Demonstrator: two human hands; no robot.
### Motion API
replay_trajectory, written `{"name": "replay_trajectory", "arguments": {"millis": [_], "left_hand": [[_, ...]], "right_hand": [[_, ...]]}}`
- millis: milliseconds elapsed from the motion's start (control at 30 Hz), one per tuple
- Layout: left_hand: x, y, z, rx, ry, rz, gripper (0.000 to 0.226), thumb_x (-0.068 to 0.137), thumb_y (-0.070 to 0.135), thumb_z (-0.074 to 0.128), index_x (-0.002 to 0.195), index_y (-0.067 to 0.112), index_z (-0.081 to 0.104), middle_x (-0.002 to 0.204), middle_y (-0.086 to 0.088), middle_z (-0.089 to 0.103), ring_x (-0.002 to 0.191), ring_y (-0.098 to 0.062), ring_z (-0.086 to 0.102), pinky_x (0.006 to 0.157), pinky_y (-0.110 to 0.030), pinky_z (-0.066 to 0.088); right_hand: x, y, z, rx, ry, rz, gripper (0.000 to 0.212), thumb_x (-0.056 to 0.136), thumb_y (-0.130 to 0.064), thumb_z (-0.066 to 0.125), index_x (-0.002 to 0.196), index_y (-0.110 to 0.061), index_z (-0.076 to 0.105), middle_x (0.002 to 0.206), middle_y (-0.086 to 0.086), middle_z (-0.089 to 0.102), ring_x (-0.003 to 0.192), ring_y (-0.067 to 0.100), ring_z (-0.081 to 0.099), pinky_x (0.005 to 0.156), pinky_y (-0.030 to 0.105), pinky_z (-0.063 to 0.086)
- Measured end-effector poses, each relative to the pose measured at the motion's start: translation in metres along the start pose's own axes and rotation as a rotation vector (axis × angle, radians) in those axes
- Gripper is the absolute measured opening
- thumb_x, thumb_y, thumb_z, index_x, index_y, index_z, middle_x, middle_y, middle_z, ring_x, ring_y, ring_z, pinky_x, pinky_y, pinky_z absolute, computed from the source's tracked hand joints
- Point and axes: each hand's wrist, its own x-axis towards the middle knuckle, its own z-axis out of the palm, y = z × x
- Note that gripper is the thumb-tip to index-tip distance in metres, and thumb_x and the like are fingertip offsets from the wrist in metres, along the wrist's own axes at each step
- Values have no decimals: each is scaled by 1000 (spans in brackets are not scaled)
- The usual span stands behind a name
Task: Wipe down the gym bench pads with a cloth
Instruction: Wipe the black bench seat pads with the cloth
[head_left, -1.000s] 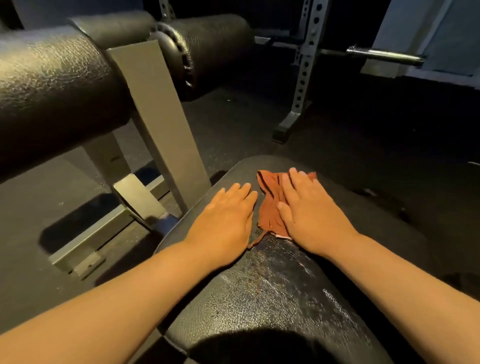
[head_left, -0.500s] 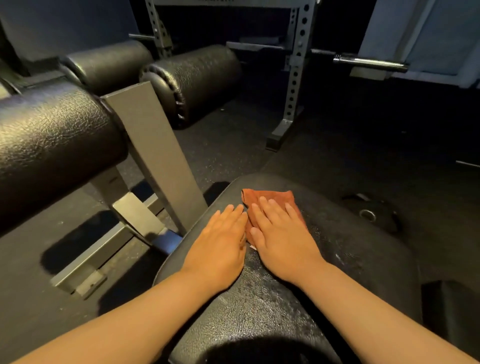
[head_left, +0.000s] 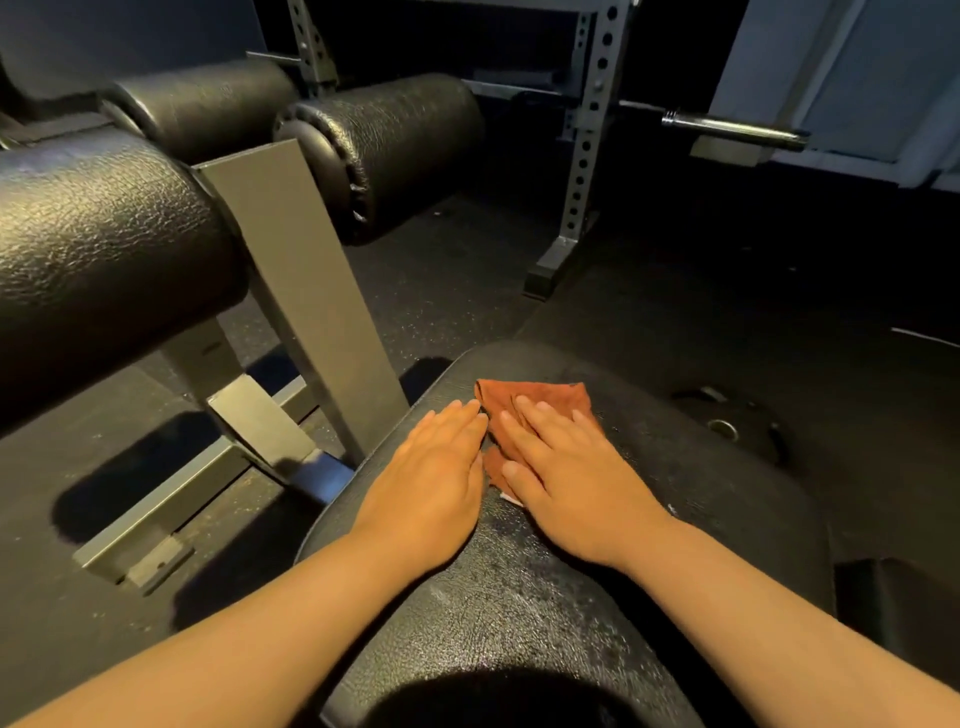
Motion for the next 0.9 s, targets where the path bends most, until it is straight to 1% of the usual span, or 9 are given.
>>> {"name": "replay_trajectory", "arguments": {"millis": [100,200,333,467,567,633,733,833,900], "left_hand": [[1,-2,2,-22,-16,-10,49,107,26,32,156,22,29,164,8,20,152,-6,9,122,-21,-3],[2,-3,2,-37,-14,-14,49,106,25,33,155,22,30,164,8,21,152,-7,11,124,-25,1],[1,-4,2,-47,-14,-19,50,106,23,33,156,22,30,164,7,22,151,-6,11,124,-25,1],[-3,-4,0,-55,-32,-20,50,106,24,32,156,23,28,164,9,20,152,-5,8,123,-24,-2],[-4,-3,-2,-76,-36,-19,49,106,21,33,155,23,30,164,9,20,152,-6,8,120,-20,-5],[-4,-3,-3,-90,-39,-20,49,106,19,33,155,22,31,164,9,21,152,-6,9,120,-18,-5],[-5,-5,-5,-105,-37,-37,50,105,16,35,154,20,33,163,7,24,151,-6,12,120,-18,-3],[-4,-6,-4,-118,-54,-40,50,105,16,35,155,20,32,163,7,24,151,-7,12,123,-23,1],[-4,-5,-3,-116,-60,-44,50,105,17,35,155,21,32,163,7,23,152,-8,12,124,-25,1]], "right_hand": [[-1,33,-6,-32,17,74,82,88,-69,0,160,-33,14,168,-9,6,155,13,4,125,41,4],[25,30,-5,-70,30,262,69,100,-57,9,161,-25,8,169,0,0,155,19,0,124,44,1],[17,-15,3,11,25,110,68,99,-56,8,161,-28,7,169,-2,-1,155,17,-2,125,42,-3],[-24,13,-9,-42,-29,-12,79,89,-70,7,159,-34,20,166,-4,19,150,19,21,122,40,17],[-13,37,-15,-175,28,230,88,86,-76,4,159,-30,22,160,2,26,143,25,28,116,40,23],[8,22,-9,-108,34,355,76,97,-64,14,160,-21,15,165,8,14,151,28,11,122,44,9],[8,-12,0,36,-51,167,65,104,-42,22,161,-21,1,168,7,-12,154,21,-12,124,41,-9],[-30,0,-5,44,-138,4,77,89,-59,11,160,-31,-1,167,0,-13,155,18,-6,125,39,-1],[-37,24,-9,-29,-139,127,78,91,-69,10,159,-34,0,168,-3,-9,154,20,3,124,41,7]]}}
